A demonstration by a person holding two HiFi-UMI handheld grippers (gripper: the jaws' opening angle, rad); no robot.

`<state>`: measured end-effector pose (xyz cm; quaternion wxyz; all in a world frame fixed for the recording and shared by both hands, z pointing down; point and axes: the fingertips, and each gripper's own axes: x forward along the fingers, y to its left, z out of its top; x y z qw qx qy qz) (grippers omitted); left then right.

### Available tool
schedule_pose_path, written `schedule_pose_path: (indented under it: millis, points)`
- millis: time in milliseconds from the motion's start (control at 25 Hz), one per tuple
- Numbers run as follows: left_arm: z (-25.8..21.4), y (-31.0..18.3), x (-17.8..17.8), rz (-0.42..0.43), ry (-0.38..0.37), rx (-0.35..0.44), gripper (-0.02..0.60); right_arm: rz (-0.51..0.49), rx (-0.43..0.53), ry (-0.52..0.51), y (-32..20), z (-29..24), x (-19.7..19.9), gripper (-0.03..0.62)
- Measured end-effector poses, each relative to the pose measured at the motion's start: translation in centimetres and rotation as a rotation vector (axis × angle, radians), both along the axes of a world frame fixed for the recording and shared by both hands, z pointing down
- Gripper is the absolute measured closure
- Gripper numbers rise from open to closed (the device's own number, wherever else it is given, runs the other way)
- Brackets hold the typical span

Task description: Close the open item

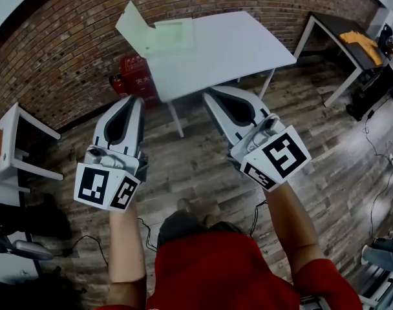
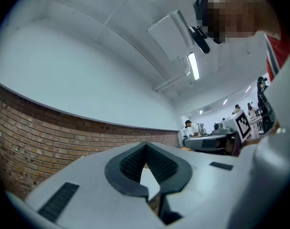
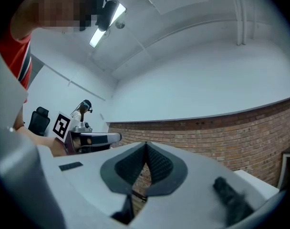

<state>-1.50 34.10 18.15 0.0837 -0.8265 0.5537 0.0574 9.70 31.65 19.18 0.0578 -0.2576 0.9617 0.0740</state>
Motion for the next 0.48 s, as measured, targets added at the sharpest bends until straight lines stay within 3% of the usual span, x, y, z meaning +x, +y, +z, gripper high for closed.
schedule_pose_path:
  millis: [480]
  points:
    - [0.9,-7.2,-3.4,-0.025,0.011,-0.001,0.569,0.021,-0.004,0.026,-7.6,1.1,-1.7,0.563]
